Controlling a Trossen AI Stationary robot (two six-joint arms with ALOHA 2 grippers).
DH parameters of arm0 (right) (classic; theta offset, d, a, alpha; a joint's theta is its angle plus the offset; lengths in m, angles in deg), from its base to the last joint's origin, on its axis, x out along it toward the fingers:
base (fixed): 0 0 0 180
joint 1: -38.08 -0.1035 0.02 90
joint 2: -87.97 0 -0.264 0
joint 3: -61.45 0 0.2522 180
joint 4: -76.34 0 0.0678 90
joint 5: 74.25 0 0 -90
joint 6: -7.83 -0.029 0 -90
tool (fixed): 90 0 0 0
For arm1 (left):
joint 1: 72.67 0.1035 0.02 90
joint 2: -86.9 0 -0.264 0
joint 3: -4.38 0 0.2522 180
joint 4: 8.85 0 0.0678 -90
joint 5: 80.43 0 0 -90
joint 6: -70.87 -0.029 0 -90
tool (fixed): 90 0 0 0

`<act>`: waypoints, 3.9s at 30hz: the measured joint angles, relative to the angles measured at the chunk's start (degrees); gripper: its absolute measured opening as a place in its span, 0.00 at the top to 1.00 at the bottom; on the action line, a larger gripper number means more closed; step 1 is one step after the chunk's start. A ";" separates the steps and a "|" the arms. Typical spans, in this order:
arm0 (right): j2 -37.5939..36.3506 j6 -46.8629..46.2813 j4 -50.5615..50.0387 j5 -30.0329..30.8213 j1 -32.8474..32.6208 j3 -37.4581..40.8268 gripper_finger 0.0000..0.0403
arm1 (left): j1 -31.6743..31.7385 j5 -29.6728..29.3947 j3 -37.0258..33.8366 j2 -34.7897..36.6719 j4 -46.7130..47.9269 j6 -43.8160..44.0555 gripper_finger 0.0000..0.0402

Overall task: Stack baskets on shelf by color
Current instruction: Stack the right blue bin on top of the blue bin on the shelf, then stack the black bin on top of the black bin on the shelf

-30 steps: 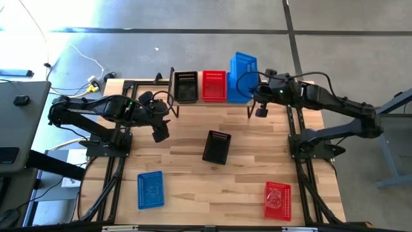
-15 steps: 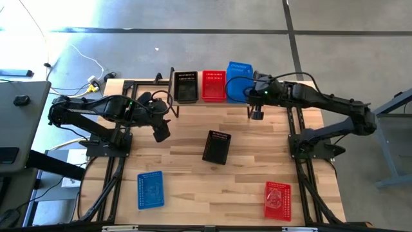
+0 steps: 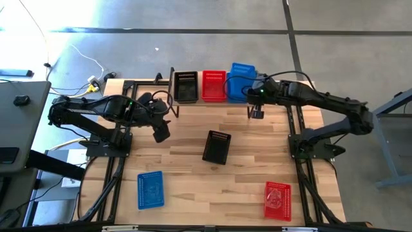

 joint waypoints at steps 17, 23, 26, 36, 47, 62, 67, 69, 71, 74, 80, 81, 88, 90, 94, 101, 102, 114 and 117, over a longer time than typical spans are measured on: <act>1.58 0.45 -1.13 -0.40 0.00 0.02 1.00 | 0.00 1.23 0.00 0.00 0.02 0.04 0.49; 1.58 0.43 -1.20 -0.29 0.00 0.02 0.95 | 0.00 1.77 0.00 0.00 0.02 0.04 0.49; 1.58 -0.39 -1.19 -0.24 0.00 0.02 0.87 | 0.00 1.77 0.00 0.00 0.02 0.04 0.49; 1.57 -5.33 0.52 -0.48 -0.67 -1.22 0.74 | 0.00 1.83 0.00 0.00 -0.01 2.67 0.49; 1.56 -19.15 0.42 -0.44 -1.46 -9.03 0.74 | -0.02 6.24 0.02 -2.97 -10.31 1.68 0.49; 1.53 -34.73 0.39 4.83 -6.04 -12.33 0.74 | -2.42 12.18 -0.04 -14.00 -24.58 -20.77 0.49; 1.53 -38.55 0.37 6.81 -6.90 -12.33 0.74 | -3.21 15.76 -0.04 -16.69 -28.06 -27.07 0.49; 1.53 -40.05 0.39 7.44 -7.06 -12.33 0.74 | -3.23 16.93 -0.02 -17.94 -29.56 -28.51 0.49; 1.53 -41.32 0.42 7.24 -7.06 -12.33 0.74 | -3.21 18.33 -0.04 -18.96 -29.88 -29.00 0.49; 1.56 -42.99 0.24 6.65 -7.06 -12.33 0.74 | -3.21 19.92 0.00 -20.58 -31.16 -28.77 0.49; 1.56 -42.14 -0.26 3.91 -7.06 -12.33 0.74 | -4.30 20.23 0.03 -24.95 -35.57 -28.88 0.49; 1.56 -42.14 -0.55 3.29 -7.06 -12.33 0.74 | -4.48 20.23 0.07 -25.63 -36.00 -28.74 0.49; 1.56 -42.02 -1.72 2.12 -7.06 -12.33 0.74 | -6.25 20.19 0.07 -31.06 -40.00 -30.49 0.49; 1.56 -42.02 -1.84 2.13 -7.06 -12.33 0.74 | -6.55 20.28 -0.04 -32.53 -39.37 -30.51 0.49; 1.56 -42.02 -2.57 2.13 -7.06 -12.33 0.74 | -6.94 21.27 -0.04 -35.09 -39.98 -30.53 0.49; 1.56 -42.02 -2.79 2.11 -7.06 -12.33 0.74 | -7.28 21.31 -0.04 -38.97 -40.28 -30.53 0.49; 1.56 -42.02 -2.90 2.09 -7.06 -12.33 0.74 | -7.28 21.29 -0.04 -39.51 -40.24 -30.51 0.49; 1.56 -43.61 -3.48 0.15 -7.06 -12.33 0.74 | -6.94 19.71 0.05 -42.91 -40.37 -30.21 0.56; 1.56 -43.70 -3.48 0.08 -7.06 -12.33 0.74 | -6.62 19.76 -0.04 -43.39 -39.62 -30.36 0.66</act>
